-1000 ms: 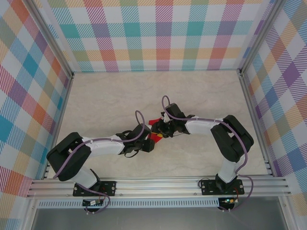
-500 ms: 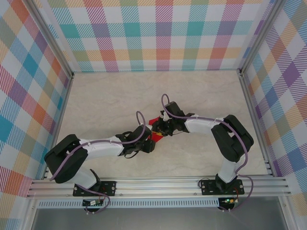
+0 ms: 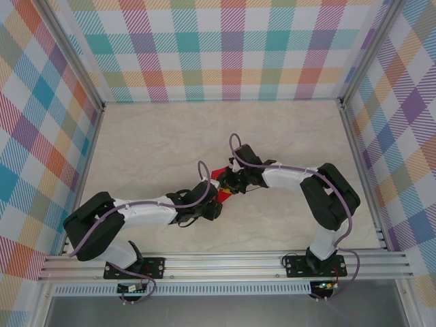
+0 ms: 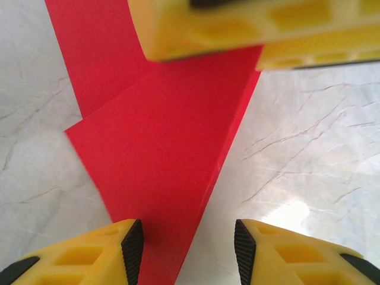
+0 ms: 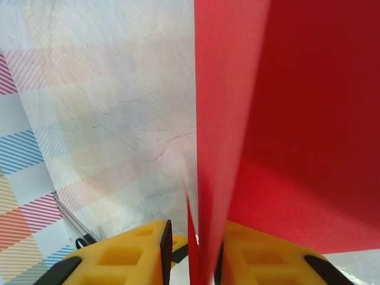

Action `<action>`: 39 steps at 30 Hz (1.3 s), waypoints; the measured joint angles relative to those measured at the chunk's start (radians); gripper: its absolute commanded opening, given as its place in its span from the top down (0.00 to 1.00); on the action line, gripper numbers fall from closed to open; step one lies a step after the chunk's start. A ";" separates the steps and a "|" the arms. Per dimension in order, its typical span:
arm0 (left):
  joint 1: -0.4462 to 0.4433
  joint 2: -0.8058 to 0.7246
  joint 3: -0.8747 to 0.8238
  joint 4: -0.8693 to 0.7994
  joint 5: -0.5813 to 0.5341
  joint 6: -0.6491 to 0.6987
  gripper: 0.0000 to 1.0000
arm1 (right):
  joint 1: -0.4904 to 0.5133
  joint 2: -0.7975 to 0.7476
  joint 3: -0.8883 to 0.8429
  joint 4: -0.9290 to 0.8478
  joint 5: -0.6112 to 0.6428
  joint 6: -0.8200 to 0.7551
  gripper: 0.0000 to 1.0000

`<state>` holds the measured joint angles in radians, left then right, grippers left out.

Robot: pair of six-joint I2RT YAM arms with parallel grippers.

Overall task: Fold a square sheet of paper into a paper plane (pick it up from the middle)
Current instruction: Fourth fold the wing at the center of the table.

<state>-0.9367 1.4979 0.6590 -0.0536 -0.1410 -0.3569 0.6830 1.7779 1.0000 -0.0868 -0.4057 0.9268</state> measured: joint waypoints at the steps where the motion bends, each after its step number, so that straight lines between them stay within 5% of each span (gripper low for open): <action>1: -0.005 0.005 0.002 0.000 -0.013 0.003 0.54 | 0.000 0.002 0.000 -0.005 0.002 0.001 0.75; 18: -0.038 0.014 0.006 -0.023 -0.142 0.006 0.78 | 0.000 0.008 0.004 -0.010 0.002 0.001 0.76; 32: -0.038 0.006 0.005 -0.023 -0.142 0.006 0.95 | 0.000 0.008 0.004 -0.010 0.002 0.001 0.74; 39: -0.008 -0.049 -0.024 0.000 -0.063 0.002 0.98 | -0.010 -0.010 -0.004 -0.010 0.005 -0.002 0.63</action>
<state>-0.9443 1.4487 0.6350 -0.0536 -0.2035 -0.3546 0.6735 1.7676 0.9958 -0.0967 -0.4004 0.9249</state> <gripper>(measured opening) 0.050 0.341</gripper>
